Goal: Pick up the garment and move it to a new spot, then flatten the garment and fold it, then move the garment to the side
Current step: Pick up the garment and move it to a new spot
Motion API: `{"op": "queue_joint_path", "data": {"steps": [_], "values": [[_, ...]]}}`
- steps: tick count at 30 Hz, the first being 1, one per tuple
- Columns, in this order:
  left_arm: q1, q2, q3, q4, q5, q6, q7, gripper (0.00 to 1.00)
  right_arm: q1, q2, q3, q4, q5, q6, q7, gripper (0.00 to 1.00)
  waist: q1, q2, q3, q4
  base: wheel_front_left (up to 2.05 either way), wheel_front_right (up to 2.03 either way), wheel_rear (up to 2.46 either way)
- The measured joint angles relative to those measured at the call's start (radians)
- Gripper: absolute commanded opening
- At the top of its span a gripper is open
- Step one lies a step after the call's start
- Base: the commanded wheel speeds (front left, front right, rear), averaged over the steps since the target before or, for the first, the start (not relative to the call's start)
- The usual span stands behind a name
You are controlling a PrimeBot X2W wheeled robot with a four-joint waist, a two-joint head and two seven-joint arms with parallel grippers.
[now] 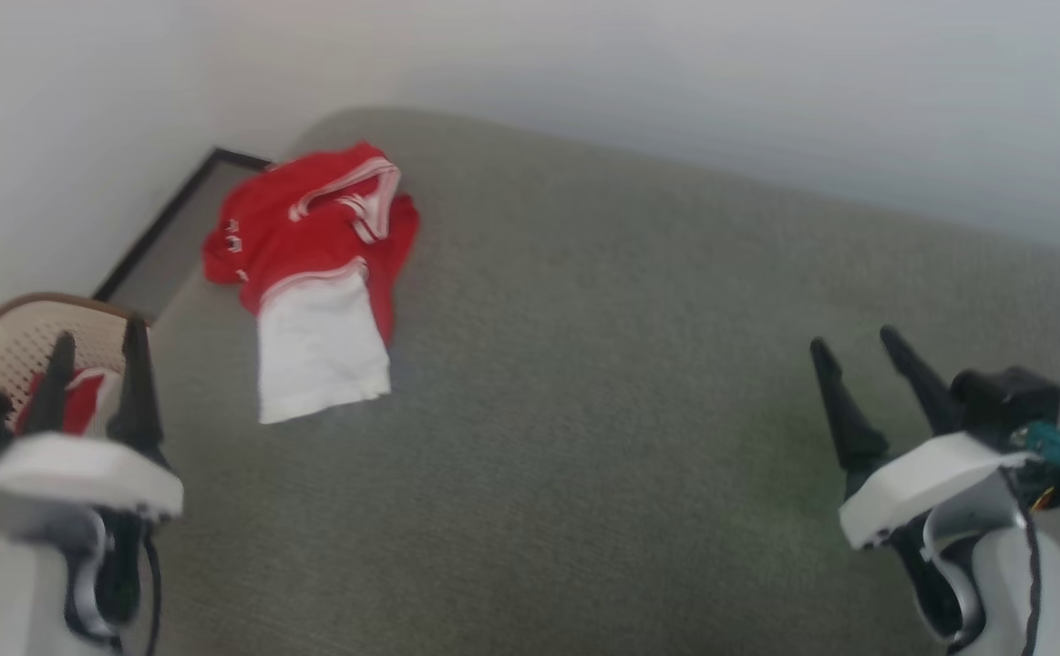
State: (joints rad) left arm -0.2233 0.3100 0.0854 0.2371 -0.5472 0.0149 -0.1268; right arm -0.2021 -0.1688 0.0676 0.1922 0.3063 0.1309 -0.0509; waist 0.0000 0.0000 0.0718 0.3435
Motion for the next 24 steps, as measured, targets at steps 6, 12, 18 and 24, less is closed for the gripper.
{"op": "queue_joint_path", "data": {"steps": [6,12,18,24], "values": [[-0.189,0.035,0.002,0.155,-0.021,-0.035,-0.001,1.0,-0.049,-0.029,-0.005,-0.056,-0.005,0.0,0.027,1.0,0.0,0.0,0.102,-0.044,0.0,0.0,0.0],[-0.377,0.07,0.007,0.337,-0.049,-0.064,0.005,1.0,-0.092,-0.058,-0.013,-0.1,-0.009,0.0,0.048,1.0,0.0,0.0,0.219,-0.091,0.0,0.0,0.0],[-0.502,0.096,-0.021,0.506,-0.05,-0.086,0.045,1.0,-0.117,-0.076,-0.017,-0.142,-0.01,0.0,0.061,1.0,0.0,0.0,0.312,-0.128,0.0,0.0,0.0],[-0.634,0.103,-0.052,0.696,-0.05,-0.098,0.132,1.0,-0.13,-0.09,-0.039,-0.193,-0.016,0.0,0.088,1.0,0.0,-0.0001,0.406,-0.161,0.0,0.0,0.0]]}}
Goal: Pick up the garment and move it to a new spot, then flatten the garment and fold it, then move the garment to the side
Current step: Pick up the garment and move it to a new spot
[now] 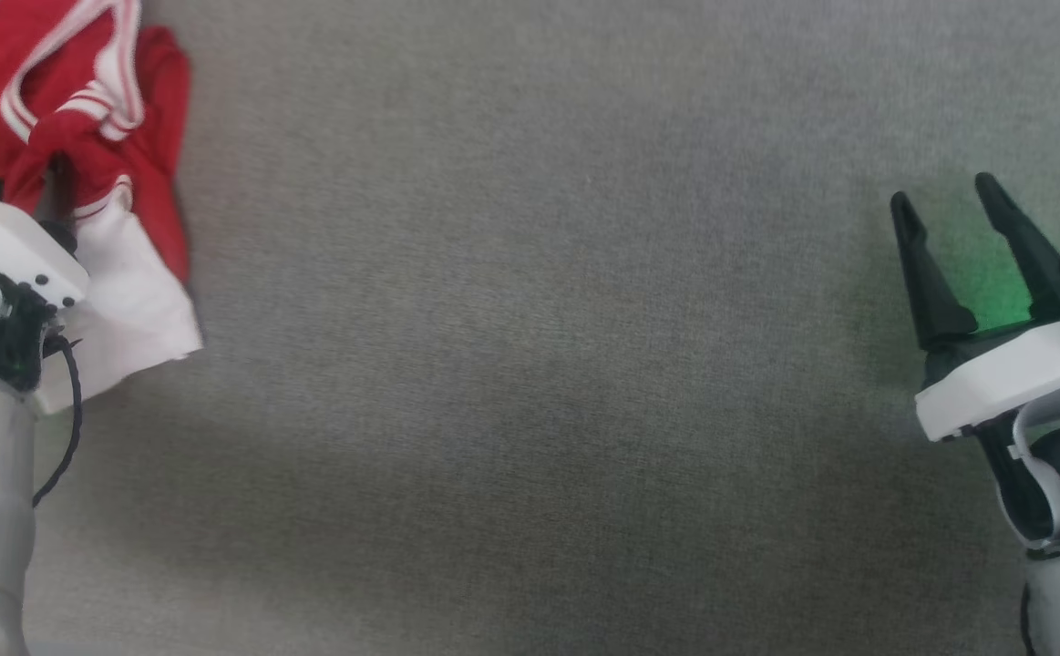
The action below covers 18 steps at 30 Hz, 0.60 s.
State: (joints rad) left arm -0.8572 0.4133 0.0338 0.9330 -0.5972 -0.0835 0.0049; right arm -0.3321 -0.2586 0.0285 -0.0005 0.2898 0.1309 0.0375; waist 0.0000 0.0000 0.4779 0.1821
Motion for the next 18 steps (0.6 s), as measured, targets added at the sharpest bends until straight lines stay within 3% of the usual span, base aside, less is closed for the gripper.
{"op": "queue_joint_path", "data": {"steps": [7,12,16,18], "values": [[-0.135,0.004,-0.005,0.207,-0.036,0.015,0.221,1.0,0.0,-0.014,-0.02,-0.051,-0.002,0.0,0.034,1.0,0.0,0.0001,0.069,-0.018,0.0,0.0,0.0],[-0.209,0.014,-0.007,0.268,-0.058,0.026,0.354,1.0,0.001,-0.018,-0.034,-0.081,-0.003,0.0,0.053,1.0,0.0,0.0001,0.094,-0.019,0.0,0.0,0.0],[-0.224,0.014,0.005,0.282,-0.077,0.035,0.376,1.0,0.001,-0.016,-0.044,-0.088,-0.003,0.0,0.061,1.0,0.0,0.0001,0.101,-0.016,0.0,0.0,0.0],[-0.223,0.009,0.009,0.288,-0.081,0.034,0.342,0.0,0.001,-0.014,-0.052,-0.088,-0.003,0.0,0.061,1.0,0.0,0.0001,0.096,-0.013,0.0,0.0,0.0]]}}
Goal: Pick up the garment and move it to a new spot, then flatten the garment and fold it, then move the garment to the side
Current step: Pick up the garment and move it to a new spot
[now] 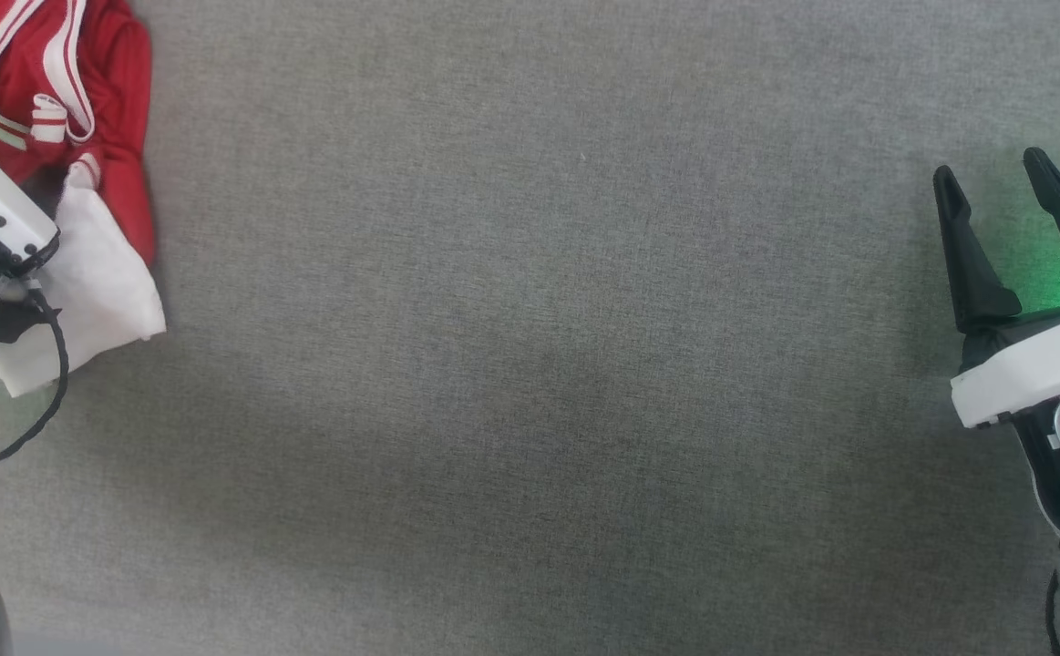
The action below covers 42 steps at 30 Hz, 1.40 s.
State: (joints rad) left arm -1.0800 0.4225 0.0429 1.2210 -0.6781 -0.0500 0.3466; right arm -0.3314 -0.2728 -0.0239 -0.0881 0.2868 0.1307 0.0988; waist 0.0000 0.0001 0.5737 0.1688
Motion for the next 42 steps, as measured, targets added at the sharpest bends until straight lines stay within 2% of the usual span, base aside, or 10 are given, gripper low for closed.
{"op": "queue_joint_path", "data": {"steps": [6,11,16,22,27,30,35,42], "values": [[0.016,0.012,-0.021,-0.01,0.014,-0.038,-0.108,0.0,0.007,0.018,-0.02,0.024,-0.001,0.0,-0.018,1.0,0.0,-0.0001,-0.044,0.01,0.0,0.0,0.0],[0.013,0.066,-0.07,-0.077,0.048,-0.072,-0.216,0.0,0.024,0.036,-0.034,0.065,-0.001,0.0,-0.04,1.0,0.0001,-0.0001,-0.119,0.026,0.0,0.0,0.0],[0.01,0.089,-0.139,-0.178,0.05,-0.077,-0.232,0.0,0.055,0.06,-0.04,0.104,0.0,0.0,-0.061,1.0,0.0,-0.0001,-0.198,0.039,0.0,0.0,0.0],[0.028,0.133,-0.232,-0.342,0.019,-0.078,-0.181,0.0,0.092,0.09,-0.055,0.135,0.0,0.0,-0.082,1.0,0.0,-0.0001,-0.299,0.056,0.0,0.0,0.0],[0.049,0.176,-0.278,-0.481,0.007,-0.078,-0.114,0.0,0.115,0.115,-0.064,0.153,0.0,0.0,-0.093,1.0,0.0,-0.0001,-0.373,0.066,0.0,0.0,0.0],[0.068,0.183,-0.29,-0.57,-0.003,-0.078,-0.072,0.0,0.128,0.127,-0.075,0.157,0.002,0.0,-0.1,1.0,0.0,-0.0001,-0.411,0.067,0.0,0.0,0.0],[0.121,0.197,-0.3,-0.732,-0.012,-0.044,0.012,0.0,0.142,0.142,-0.08,0.162,0.002,0.0,-0.108,1.0,0.0,-0.0001,-0.455,0.049,0.0,0.0,0.0],[0.209,0.209,-0.317,-0.983,-0.026,0.02,0.117,0.0,0.156,0.143,-0.103,0.165,0.002,0.0,-0.114,1.0,0.0,-0.0001,-0.484,-0.025,0.0,0.0,0.0]]}}
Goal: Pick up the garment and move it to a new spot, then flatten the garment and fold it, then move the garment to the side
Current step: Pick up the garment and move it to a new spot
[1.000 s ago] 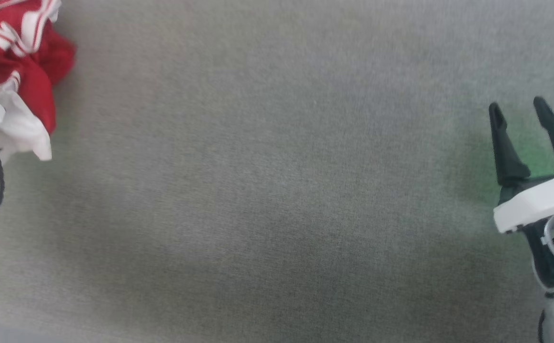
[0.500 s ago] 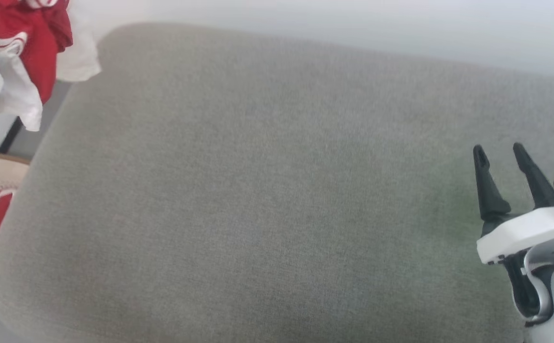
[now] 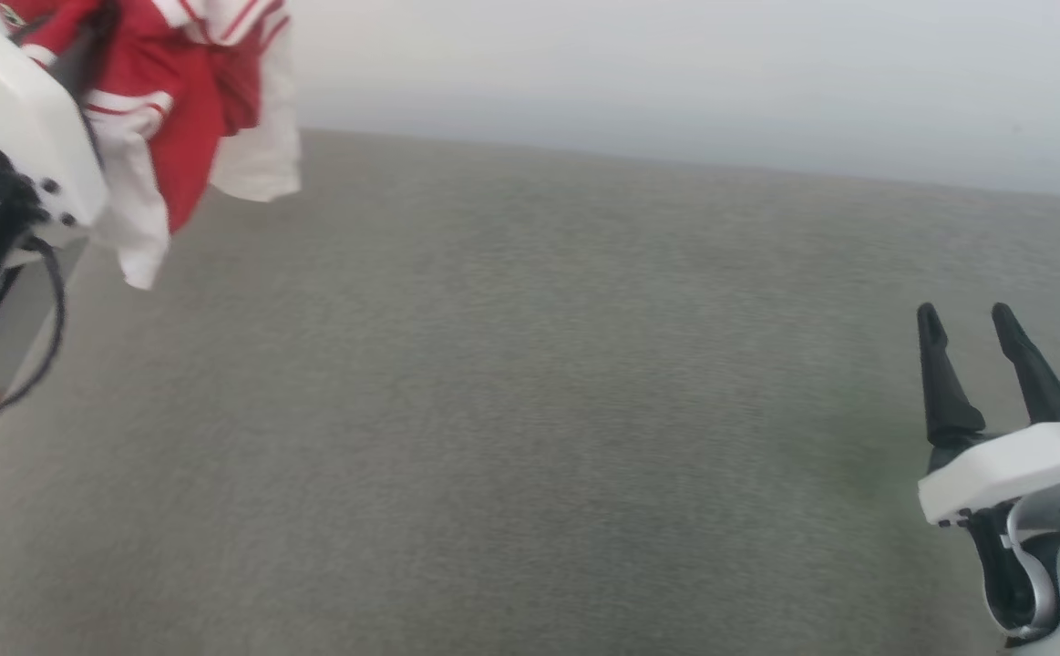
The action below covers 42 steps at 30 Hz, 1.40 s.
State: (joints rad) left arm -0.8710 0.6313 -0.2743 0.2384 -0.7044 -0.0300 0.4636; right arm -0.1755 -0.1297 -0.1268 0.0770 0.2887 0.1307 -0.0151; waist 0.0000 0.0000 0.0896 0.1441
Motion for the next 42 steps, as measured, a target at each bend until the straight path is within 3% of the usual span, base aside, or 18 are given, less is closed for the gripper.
{"op": "queue_joint_path", "data": {"steps": [10,21,30,38,40,42], "values": [[0.074,-0.014,-0.042,-0.259,-0.016,0.072,0.1,0.0,0.007,0.006,-0.039,-0.008,-0.003,0.0,-0.012,1.0,0.0,0.0,0.004,-0.151,0.0,0.0,0.0],[0.05,-0.107,-0.148,-0.387,-0.018,0.078,0.16,0.0,0.001,0.03,-0.058,0.001,0.001,0.0,-0.048,1.0,0.0,0.0,0.073,-0.283,0.0,0.0,0.0],[0.132,-0.153,-0.235,-0.354,-0.016,0.083,0.168,0.0,-0.017,0.042,-0.039,0.028,0.009,0.0,-0.073,1.0,0.0,0.0,0.143,-0.31,0.0,0.0,0.0],[0.245,-0.165,-0.303,-0.224,-0.012,0.072,0.142,0.0,-0.04,0.047,-0.008,0.059,0.019,0.0,-0.091,1.0,0.0,0.0,0.184,-0.301,0.0,0.0,0.0],[0.262,-0.171,-0.317,-0.176,-0.008,0.068,0.133,0.05,-0.049,0.045,-0.002,0.065,0.02,0.0,-0.093,1.0,0.0,0.0,0.189,-0.296,0.0,0.0,0.0],[0.278,-0.18,-0.335,-0.127,-0.008,0.06,0.133,0.21,-0.055,0.042,0.006,0.072,0.026,0.0,-0.099,1.0,0.0,0.0,0.192,-0.291,0.0,0.0,0.0]]}}
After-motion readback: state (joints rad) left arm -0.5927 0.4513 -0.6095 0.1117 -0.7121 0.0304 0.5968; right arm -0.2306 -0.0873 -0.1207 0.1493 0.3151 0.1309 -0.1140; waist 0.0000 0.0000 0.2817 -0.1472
